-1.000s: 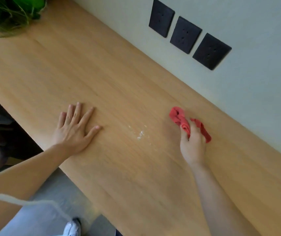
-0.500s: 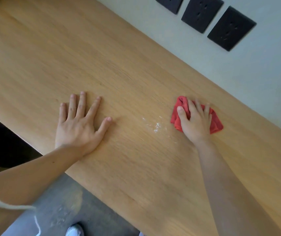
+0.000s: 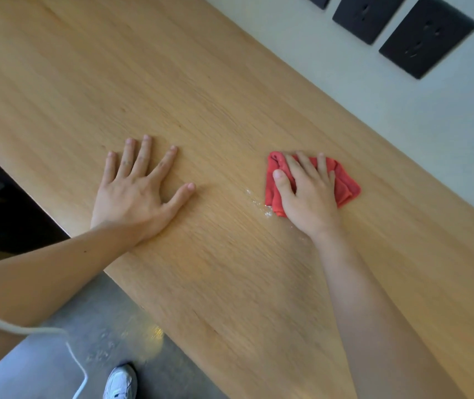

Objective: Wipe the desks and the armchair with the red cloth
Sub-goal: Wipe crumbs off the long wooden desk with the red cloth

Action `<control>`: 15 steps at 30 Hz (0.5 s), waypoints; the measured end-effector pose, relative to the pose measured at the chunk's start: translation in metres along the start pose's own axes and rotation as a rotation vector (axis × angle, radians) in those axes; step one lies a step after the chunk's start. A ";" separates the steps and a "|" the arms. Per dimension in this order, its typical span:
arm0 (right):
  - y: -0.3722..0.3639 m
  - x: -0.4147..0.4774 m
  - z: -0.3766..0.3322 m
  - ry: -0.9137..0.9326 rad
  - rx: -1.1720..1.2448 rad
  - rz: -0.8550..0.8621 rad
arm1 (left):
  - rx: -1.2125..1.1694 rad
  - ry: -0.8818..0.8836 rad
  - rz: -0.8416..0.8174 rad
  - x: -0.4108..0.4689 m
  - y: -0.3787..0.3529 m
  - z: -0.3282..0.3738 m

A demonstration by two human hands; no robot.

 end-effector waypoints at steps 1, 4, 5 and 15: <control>-0.002 -0.003 -0.006 0.021 0.004 0.001 | -0.001 0.003 -0.005 0.000 0.001 0.001; -0.007 -0.014 -0.021 0.075 0.021 0.007 | -0.004 0.010 -0.012 0.001 0.004 0.002; -0.008 -0.018 -0.026 0.085 0.035 0.004 | -0.008 0.007 -0.014 0.001 0.004 0.003; -0.011 -0.075 -0.068 0.247 0.130 -0.035 | -0.014 -0.005 0.001 0.001 0.003 0.004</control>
Point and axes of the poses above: each hand's wrist, its own x-axis towards the middle knuckle, its own y-axis out of the back of the hand, z = x × y, the point moved 1 cm from there along x, towards the middle knuckle, and after that the axes turned 14 degrees about z, right-handed, at the moved point
